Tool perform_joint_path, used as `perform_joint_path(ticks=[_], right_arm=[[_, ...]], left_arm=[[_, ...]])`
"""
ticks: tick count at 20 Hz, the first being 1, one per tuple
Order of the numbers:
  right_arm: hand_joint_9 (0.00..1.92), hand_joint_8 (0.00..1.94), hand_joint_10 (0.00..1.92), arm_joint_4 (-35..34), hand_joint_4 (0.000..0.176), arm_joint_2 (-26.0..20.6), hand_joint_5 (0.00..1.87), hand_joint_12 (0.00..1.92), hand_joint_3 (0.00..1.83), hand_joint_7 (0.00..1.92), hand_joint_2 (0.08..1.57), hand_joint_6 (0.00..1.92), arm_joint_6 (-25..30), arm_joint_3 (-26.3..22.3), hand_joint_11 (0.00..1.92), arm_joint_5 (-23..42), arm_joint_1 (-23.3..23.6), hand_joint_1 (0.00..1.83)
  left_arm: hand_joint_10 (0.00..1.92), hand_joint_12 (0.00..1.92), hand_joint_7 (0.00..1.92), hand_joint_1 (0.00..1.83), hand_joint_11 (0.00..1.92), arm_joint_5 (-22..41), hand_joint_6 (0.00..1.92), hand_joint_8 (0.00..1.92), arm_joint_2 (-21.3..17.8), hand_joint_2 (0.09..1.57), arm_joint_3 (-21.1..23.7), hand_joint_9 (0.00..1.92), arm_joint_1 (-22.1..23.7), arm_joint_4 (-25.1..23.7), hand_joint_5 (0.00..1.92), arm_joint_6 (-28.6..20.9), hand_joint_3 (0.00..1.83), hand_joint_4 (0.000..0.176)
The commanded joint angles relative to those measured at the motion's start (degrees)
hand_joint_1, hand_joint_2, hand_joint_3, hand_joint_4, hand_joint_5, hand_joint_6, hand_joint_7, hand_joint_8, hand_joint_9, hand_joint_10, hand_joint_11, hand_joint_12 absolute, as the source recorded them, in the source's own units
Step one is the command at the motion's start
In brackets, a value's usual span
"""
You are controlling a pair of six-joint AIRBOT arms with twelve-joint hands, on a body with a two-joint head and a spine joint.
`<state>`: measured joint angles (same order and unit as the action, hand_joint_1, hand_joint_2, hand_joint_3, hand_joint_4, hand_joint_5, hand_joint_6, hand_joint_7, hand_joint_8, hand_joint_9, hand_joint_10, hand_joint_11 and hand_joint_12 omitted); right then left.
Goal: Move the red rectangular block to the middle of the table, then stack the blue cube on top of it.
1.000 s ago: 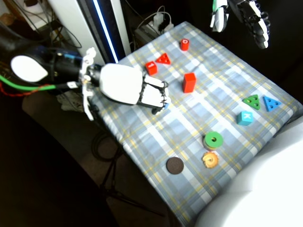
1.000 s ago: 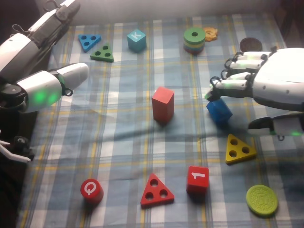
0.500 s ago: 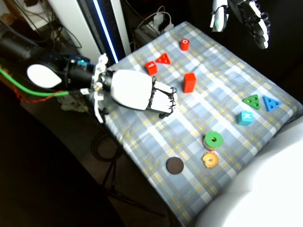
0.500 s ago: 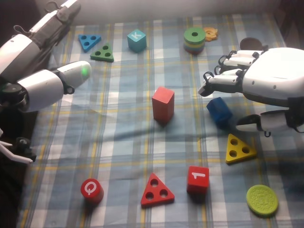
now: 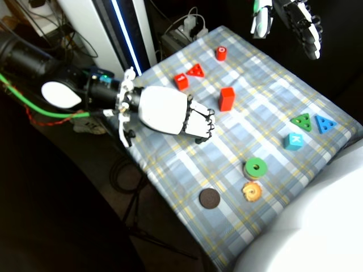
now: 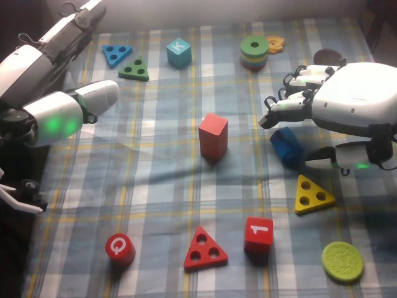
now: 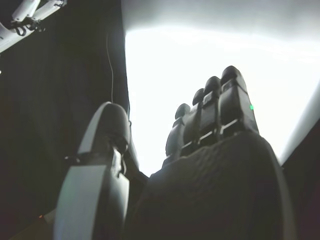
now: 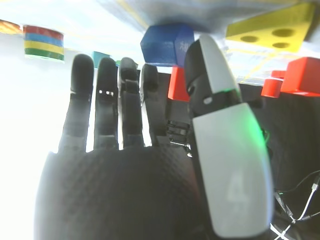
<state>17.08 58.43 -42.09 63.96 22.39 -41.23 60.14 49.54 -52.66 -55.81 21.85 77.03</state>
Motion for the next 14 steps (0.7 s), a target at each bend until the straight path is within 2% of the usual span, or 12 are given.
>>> perform_joint_path(ticks=[1, 2, 3, 4, 5, 6, 7, 8, 11, 12, 13, 14], right_arm=[[0.11, 0.52, 1.21, -1.0, 0.0, 0.2, 0.23, 1.71, 0.0, 0.41, 1.2, 0.7, -0.1, 0.3, 0.0, 5.7, 0.7, 1.0], [0.11, 0.73, 1.3, -1.0, 0.0, 0.3, 0.2, 1.75, 0.0, 0.37, 1.2, 0.84, -0.1, 0.3, 0.0, 5.7, 0.7, 0.99], [0.19, 0.84, 1.33, -1.0, 0.0, 0.4, 0.29, 1.76, 0.0, 0.48, 1.21, 0.95, -0.1, 0.4, 0.0, 5.7, 0.6, 0.99], [0.31, 1.28, 1.44, -1.3, 0.0, 0.8, 0.53, 1.89, 0.0, 0.73, 1.26, 1.36, -0.1, 0.7, 0.0, 5.6, 0.6, 1.11], [0.37, 1.38, 1.5, -1.7, 0.0, 1.1, 0.62, 1.91, 0.0, 0.8, 1.26, 1.38, -0.1, 1.0, 0.0, 5.7, 0.6, 1.15], [0.43, 1.42, 1.56, -2.0, 0.0, 1.2, 0.69, 1.92, 0.0, 0.82, 1.24, 1.3, -0.1, 1.2, 0.03, 5.7, 0.6, 1.17], [0.43, 1.46, 1.64, -2.2, 0.0, 1.2, 0.7, 1.92, 0.0, 0.81, 1.25, 1.28, -0.1, 1.4, 0.1, 5.8, 0.6, 1.17], [0.43, 1.45, 1.66, -2.2, 0.0, 1.2, 0.69, 1.92, 0.0, 0.81, 1.25, 1.3, -0.1, 1.5, 0.13, 6.0, 0.6, 1.16], [0.5, 1.58, 1.78, -1.8, 0.0, 1.2, 0.74, 1.92, 0.0, 0.74, 1.25, 1.22, -0.1, 1.4, 0.38, 6.5, 1.1, 1.17], [0.51, 1.64, 1.86, -1.4, 0.0, 1.1, 0.73, 1.92, 0.0, 0.73, 1.26, 1.2, -0.1, 1.2, 0.44, 6.7, 1.6, 1.18], [0.51, 1.72, 1.91, -0.8, 0.0, 1.0, 0.72, 1.92, 0.01, 0.68, 1.28, 1.21, -0.1, 1.1, 0.51, 6.8, 2.2, 1.18], [0.47, 1.67, 1.88, -0.3, 0.0, 0.9, 0.72, 1.92, 0.0, 0.7, 1.27, 1.23, -0.1, 0.8, 0.43, 7.1, 2.9, 1.16]], left_arm=[[0.0, 0.0, 0.0, 0.82, 0.0, 7.3, 0.0, 0.0, 0.2, 1.36, 0.0, 0.0, 0.4, -0.9, 0.0, -0.5, 0.0, 0.075], [0.0, 0.0, 0.0, 0.83, 0.0, 7.3, 0.0, 0.0, 0.2, 1.36, 0.0, 0.0, 0.4, -0.9, 0.0, -0.5, 0.0, 0.075], [0.0, 0.0, 0.0, 0.8, 0.0, 7.3, 0.0, 0.0, 0.2, 1.37, 0.0, 0.0, 0.4, -0.9, 0.0, -0.5, 0.0, 0.075], [0.0, 0.0, 0.0, 0.74, 0.0, 7.3, 0.0, 0.0, 0.2, 1.37, 0.0, 0.0, 0.4, -0.9, 0.0, -0.5, 0.0, 0.082], [0.0, 0.0, 0.0, 0.73, 0.0, 7.3, 0.0, 0.0, 0.2, 1.37, 0.0, 0.0, 0.4, -0.9, 0.0, -0.5, 0.0, 0.084], [0.0, 0.0, 0.0, 0.74, 0.0, 7.4, 0.0, 0.0, 0.2, 1.37, 0.0, 0.0, 0.4, -0.9, 0.0, -0.5, 0.0, 0.092], [0.0, 0.0, 0.0, 0.74, 0.0, 7.4, 0.0, 0.0, 0.2, 1.37, 0.0, 0.0, 0.4, -0.9, 0.0, -0.6, 0.0, 0.073], [0.0, 0.0, 0.0, 0.73, 0.0, 7.4, 0.0, 0.0, 0.2, 1.38, 0.0, 0.0, 0.4, -0.9, 0.0, -0.6, 0.0, 0.082], [0.0, 0.0, 0.0, 0.74, 0.0, 7.4, 0.0, 0.0, 0.3, 1.38, -0.1, 0.0, 0.4, -0.9, 0.0, -0.6, 0.0, 0.082], [0.0, 0.0, 0.0, 0.74, 0.0, 7.4, 0.0, 0.0, 0.3, 1.37, -0.1, 0.0, 0.4, -0.9, 0.0, -0.6, 0.0, 0.092], [0.0, 0.0, 0.0, 0.75, 0.0, 7.4, 0.0, 0.0, 0.3, 1.37, -0.1, 0.0, 0.4, -0.9, 0.0, -0.7, 0.0, 0.081], [0.0, 0.0, 0.0, 0.73, 0.0, 7.4, 0.0, 0.0, 0.3, 1.37, -0.1, 0.0, 0.4, -0.9, 0.0, -0.7, 0.0, 0.071]])
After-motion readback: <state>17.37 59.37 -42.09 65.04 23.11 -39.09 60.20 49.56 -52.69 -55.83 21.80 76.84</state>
